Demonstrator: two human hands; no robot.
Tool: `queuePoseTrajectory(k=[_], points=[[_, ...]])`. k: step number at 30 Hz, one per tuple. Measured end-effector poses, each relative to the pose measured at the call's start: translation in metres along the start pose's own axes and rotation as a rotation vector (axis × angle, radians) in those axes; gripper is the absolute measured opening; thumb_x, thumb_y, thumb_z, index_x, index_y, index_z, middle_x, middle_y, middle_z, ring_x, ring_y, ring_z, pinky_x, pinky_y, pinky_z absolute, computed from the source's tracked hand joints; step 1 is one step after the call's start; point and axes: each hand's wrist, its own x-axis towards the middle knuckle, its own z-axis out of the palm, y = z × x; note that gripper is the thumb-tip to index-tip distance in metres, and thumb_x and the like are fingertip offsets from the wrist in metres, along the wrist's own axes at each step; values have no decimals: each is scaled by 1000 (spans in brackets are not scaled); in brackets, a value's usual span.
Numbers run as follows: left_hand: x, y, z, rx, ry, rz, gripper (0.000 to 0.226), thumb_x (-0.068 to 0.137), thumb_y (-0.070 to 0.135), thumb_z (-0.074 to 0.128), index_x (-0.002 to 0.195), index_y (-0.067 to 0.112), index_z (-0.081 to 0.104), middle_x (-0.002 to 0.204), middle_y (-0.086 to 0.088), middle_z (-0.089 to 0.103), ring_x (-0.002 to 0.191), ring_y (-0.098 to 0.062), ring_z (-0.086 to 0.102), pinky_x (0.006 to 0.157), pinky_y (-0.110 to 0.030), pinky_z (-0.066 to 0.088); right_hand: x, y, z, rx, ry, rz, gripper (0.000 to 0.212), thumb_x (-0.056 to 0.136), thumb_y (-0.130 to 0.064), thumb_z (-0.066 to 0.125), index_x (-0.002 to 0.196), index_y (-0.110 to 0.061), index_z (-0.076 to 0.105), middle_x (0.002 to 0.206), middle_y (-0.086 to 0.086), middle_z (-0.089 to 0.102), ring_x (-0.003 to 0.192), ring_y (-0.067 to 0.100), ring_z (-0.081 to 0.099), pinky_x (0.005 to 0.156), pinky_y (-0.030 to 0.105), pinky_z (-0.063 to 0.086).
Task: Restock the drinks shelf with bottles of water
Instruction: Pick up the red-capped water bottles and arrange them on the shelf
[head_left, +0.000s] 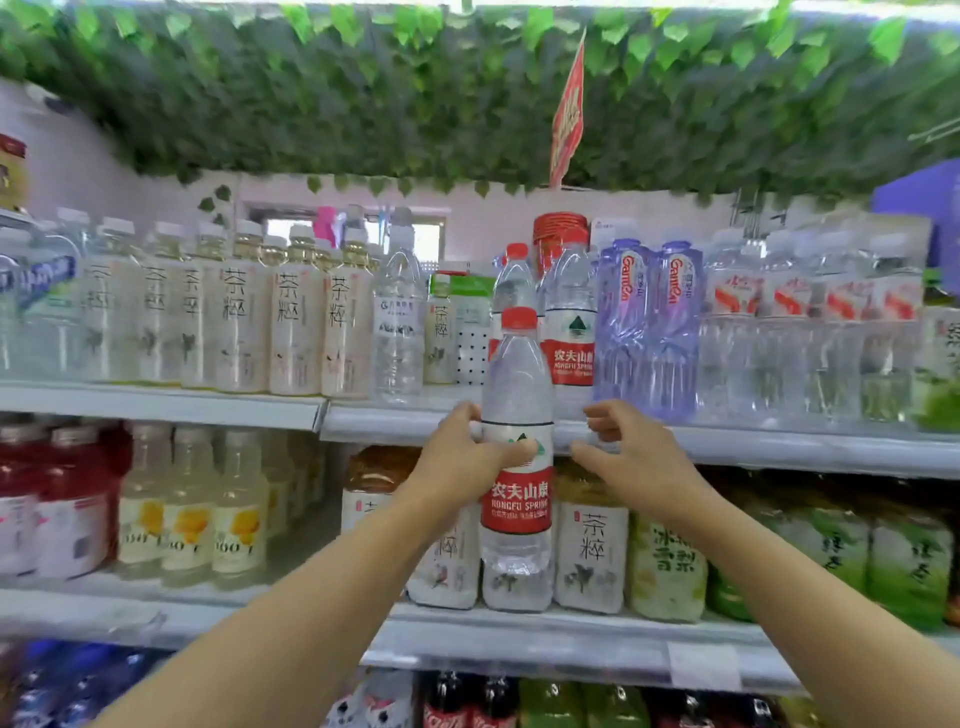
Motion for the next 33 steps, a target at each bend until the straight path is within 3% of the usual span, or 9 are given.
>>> queuePoseTrajectory(k=[3, 6, 11, 14, 17, 21, 26, 29, 33], points=[[23, 25, -18, 34, 20, 51, 42, 79, 19, 74, 112, 20, 48, 98, -3, 64, 82, -17, 65, 67, -31, 55, 14, -11, 12, 4, 7, -8, 48, 89, -26, 62, 133, -19, 44, 131, -1, 50, 110, 9, 45, 93, 25, 37], [48, 50, -33, 40, 31, 111, 35, 81, 18, 71, 107, 19, 48, 90, 2, 62, 72, -10, 60, 53, -23, 45, 27, -17, 18, -2, 11, -13, 49, 89, -27, 64, 133, -21, 43, 132, -1, 50, 118, 12, 47, 98, 29, 39], [92, 75, -47, 17, 82, 123, 21, 85, 15, 68, 95, 15, 49, 83, -1, 62, 64, -12, 61, 47, -21, 45, 50, -25, 16, -14, 23, -32, 51, 88, -31, 65, 133, -23, 42, 132, -5, 50, 118, 11, 47, 100, 30, 39], [119, 79, -47, 16, 117, 132, 28, 85, 13, 68, 107, 10, 51, 91, -6, 65, 68, -15, 62, 50, -24, 45, 61, -27, 17, -26, 57, -41, 51, 86, -31, 66, 131, -22, 44, 127, -6, 53, 112, 8, 49, 97, 27, 39], [142, 75, -43, 21, 132, 120, 27, 86, 11, 66, 109, 5, 52, 84, -6, 65, 65, -15, 63, 51, -26, 47, 67, -24, 20, -24, 82, -49, 50, 86, -31, 67, 130, -22, 45, 123, -8, 54, 108, 6, 49, 94, 24, 39], [165, 62, -35, 79, 139, 70, 37, 86, 17, 67, 116, 5, 50, 97, -13, 67, 78, -24, 67, 63, -35, 55, 69, -18, 23, -28, 67, -52, 51, 87, -30, 65, 132, -22, 43, 125, -8, 51, 109, 4, 46, 94, 22, 37], [174, 48, -31, 113, 130, 36, 43, 86, 19, 67, 122, 5, 47, 99, -15, 66, 81, -27, 68, 75, -41, 58, 66, -10, 27, -25, 57, -49, 52, 87, -31, 64, 133, -23, 42, 132, -8, 48, 119, 7, 45, 100, 26, 38], [174, 47, -32, 107, 109, 33, 48, 88, 18, 65, 127, 4, 42, 100, -15, 64, 71, -22, 65, 55, -31, 52, 66, -8, 29, -15, 61, -52, 52, 87, -31, 65, 133, -23, 42, 133, -7, 48, 119, 7, 45, 100, 25, 38], [171, 48, -34, 123, 98, 36, 45, 89, 19, 64, 124, 4, 41, 97, -13, 62, 66, -18, 62, 46, -26, 48, 67, -8, 30, -12, 58, -49, 53, 87, -31, 65, 134, -23, 41, 134, -7, 47, 120, 8, 44, 101, 26, 38]])
